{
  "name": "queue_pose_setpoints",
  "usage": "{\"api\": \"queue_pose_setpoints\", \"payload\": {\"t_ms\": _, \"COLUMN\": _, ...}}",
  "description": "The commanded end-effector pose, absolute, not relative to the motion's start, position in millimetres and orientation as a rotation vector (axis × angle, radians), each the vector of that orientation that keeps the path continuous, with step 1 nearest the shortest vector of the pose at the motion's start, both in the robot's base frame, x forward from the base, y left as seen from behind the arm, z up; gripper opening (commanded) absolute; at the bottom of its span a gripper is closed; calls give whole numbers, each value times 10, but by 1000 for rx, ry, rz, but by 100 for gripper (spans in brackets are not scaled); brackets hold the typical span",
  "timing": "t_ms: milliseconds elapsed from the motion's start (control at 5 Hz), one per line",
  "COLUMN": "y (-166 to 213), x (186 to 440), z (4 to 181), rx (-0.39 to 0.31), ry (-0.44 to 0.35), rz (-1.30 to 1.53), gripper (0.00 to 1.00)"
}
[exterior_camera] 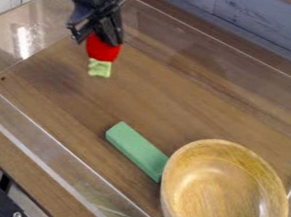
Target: Move the red object to the left side of the table
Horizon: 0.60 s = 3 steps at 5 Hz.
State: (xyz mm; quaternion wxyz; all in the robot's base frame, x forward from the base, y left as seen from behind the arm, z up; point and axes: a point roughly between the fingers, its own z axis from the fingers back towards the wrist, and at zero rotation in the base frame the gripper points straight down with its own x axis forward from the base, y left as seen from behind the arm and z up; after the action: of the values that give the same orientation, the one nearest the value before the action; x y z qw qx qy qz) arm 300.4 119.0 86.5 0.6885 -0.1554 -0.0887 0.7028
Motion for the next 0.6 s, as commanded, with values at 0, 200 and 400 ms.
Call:
{"api": "queue_pose_setpoints", "payload": {"t_ms": 0, "y": 1224, "x": 3085, "z": 1051, "rx": -367, "ry": -238, "rz": 1552, "gripper": 0}}
{"api": "queue_pose_setpoints", "payload": {"t_ms": 200, "y": 1216, "x": 3073, "z": 1089, "rx": -373, "ry": -213, "rz": 1541, "gripper": 0}}
{"api": "queue_pose_setpoints", "payload": {"t_ms": 400, "y": 1306, "x": 3092, "z": 1001, "rx": -378, "ry": -200, "rz": 1560, "gripper": 0}}
